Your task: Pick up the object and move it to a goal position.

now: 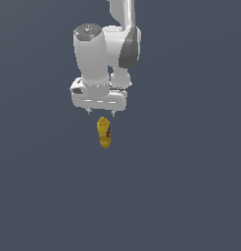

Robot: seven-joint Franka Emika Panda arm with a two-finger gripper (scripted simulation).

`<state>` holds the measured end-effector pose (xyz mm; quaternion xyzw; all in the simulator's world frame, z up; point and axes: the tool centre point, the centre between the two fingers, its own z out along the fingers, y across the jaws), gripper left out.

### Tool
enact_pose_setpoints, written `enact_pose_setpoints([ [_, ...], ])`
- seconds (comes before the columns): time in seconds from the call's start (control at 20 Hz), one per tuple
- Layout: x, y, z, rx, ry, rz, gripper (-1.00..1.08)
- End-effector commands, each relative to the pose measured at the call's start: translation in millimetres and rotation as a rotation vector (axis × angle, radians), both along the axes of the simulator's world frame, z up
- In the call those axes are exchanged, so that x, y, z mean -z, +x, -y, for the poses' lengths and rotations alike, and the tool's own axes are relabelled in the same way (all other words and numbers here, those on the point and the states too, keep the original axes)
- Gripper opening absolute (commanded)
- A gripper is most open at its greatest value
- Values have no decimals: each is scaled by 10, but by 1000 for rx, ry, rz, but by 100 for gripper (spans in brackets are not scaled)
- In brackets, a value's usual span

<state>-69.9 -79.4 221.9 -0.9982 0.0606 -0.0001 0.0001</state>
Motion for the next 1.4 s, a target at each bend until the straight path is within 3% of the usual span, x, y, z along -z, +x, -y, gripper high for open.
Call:
enact_pose_setpoints([
  [0.0,20,0,-1,0,0,0,100],
  [0.8,513,-6,8,0,0,0,100],
  [0.85,513,-6,8,0,0,0,-100],
  [1.35,508,-2,8,0,0,1,-100],
])
